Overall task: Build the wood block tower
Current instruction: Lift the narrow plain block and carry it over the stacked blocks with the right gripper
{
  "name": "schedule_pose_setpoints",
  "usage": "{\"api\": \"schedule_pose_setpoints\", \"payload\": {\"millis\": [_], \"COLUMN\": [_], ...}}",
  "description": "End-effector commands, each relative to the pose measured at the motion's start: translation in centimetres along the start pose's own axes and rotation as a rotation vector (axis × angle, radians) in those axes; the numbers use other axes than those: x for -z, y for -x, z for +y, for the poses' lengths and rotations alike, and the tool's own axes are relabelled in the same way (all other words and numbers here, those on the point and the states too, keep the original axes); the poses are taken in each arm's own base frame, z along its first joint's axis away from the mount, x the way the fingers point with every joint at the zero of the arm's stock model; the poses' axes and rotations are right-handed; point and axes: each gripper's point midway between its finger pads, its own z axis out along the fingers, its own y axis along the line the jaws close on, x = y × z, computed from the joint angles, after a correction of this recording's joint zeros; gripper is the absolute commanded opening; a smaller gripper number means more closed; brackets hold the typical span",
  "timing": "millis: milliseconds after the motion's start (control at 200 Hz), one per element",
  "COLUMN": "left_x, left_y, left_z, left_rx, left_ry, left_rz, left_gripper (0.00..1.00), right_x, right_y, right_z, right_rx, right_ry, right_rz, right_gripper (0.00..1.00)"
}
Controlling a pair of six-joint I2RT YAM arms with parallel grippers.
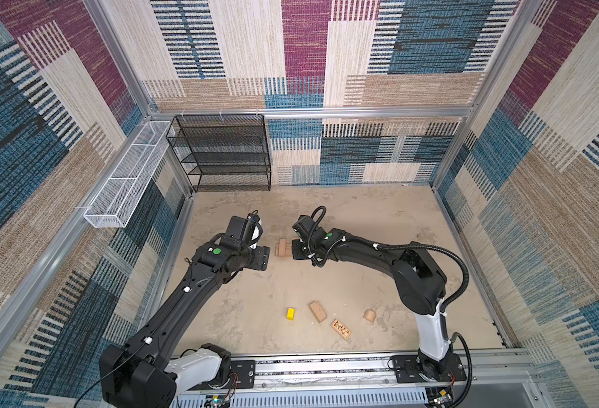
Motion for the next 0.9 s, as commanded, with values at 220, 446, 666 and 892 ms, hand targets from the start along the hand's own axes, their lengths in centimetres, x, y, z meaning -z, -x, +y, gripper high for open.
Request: {"api": "schedule_pose_setpoints", "payload": {"millis": [220,446,666,892], "left_x": [0.2,0.4,0.5,0.6], "left_y": [0.2,0.1,0.2,0.2], "left_z": [0.0,0.1,0.1,0.2], "left_rx": [0.001,0.003,0.003,0.005], "left_ry": [-0.004,0.001,-0.002,0.002], "left_rz": [-0.012,-0.018,-0.02,-0.025], "left_gripper": [0.77,0.77,0.77,0.77], "right_x": [-2.4,-3.3,-3.8,-3.9], "right_y": [1.5,1.4,1.1,1.1], "right_z": [0.7,0.2,0.1,0.2], "right_rx": [-0.041,-0.041,-0.051,-0.051], "right_ry": [-0.03,-0.07,-0.077,-0.074], "right_rz": [-0.025,-0.018,-0.001,0.007], "right_gripper": [0.0,0.02,0.04,0.13]}}
